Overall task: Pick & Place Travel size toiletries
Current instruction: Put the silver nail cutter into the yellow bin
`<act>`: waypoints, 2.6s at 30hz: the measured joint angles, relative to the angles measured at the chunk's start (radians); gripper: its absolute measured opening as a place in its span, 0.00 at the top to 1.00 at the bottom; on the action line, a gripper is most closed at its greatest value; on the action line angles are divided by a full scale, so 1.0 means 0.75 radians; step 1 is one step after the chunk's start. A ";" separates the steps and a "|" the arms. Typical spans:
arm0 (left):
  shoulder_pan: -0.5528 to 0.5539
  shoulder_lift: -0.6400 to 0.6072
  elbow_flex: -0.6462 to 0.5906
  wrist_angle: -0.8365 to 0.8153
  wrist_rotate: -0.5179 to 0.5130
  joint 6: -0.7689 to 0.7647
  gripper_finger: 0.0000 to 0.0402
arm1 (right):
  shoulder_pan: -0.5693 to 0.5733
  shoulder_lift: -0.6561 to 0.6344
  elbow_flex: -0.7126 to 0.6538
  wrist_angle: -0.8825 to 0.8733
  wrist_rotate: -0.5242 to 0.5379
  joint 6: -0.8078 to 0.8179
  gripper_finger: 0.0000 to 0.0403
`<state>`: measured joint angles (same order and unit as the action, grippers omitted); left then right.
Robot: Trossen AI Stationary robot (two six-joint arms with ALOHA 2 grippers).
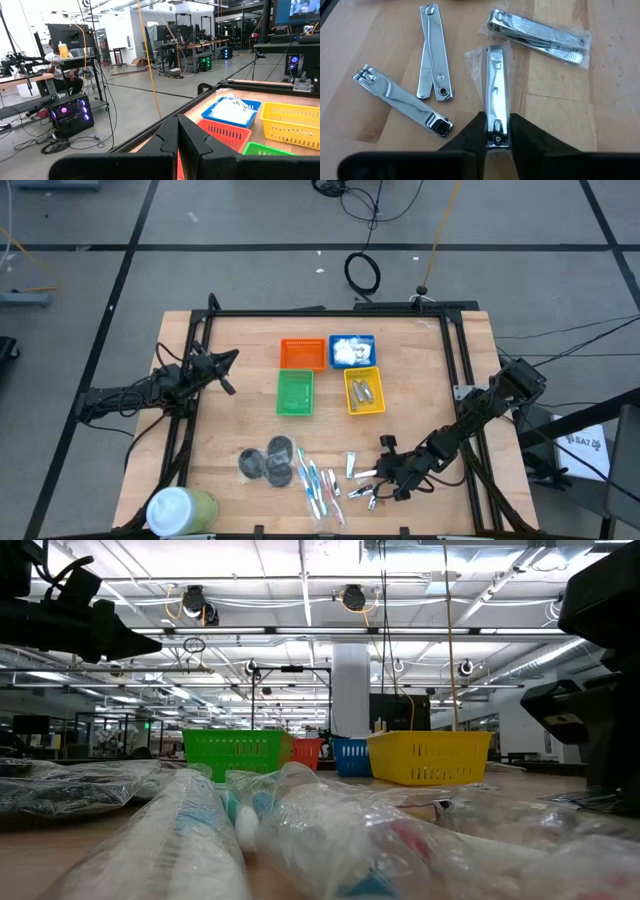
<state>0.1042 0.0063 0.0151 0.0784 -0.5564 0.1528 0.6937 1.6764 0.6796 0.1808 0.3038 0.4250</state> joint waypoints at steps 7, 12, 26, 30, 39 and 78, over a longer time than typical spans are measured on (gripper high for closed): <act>0.000 0.000 0.000 0.000 0.000 0.000 1.00 | 0.000 -0.013 -0.002 0.036 0.000 -0.055 0.85; 0.000 0.000 0.000 0.000 0.000 0.000 1.00 | -0.001 -0.088 -0.003 0.035 0.007 -0.070 0.87; 0.000 0.000 0.000 0.000 0.000 0.000 1.00 | -0.038 -0.354 -0.002 0.040 0.011 -0.180 0.86; 0.000 0.000 0.000 0.000 0.000 0.000 1.00 | -0.090 -0.408 -0.002 0.034 0.011 -0.180 0.86; 0.000 0.000 0.000 0.000 0.000 0.000 1.00 | -0.286 -0.502 0.000 0.022 0.081 -0.121 0.86; 0.000 0.000 0.000 0.000 0.000 0.000 1.00 | -0.699 -0.525 -0.090 -0.346 0.291 0.245 0.70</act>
<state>0.1040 0.0063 0.0151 0.0784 -0.5564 0.1528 0.1696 1.2827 0.6121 -0.0788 0.5222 0.6084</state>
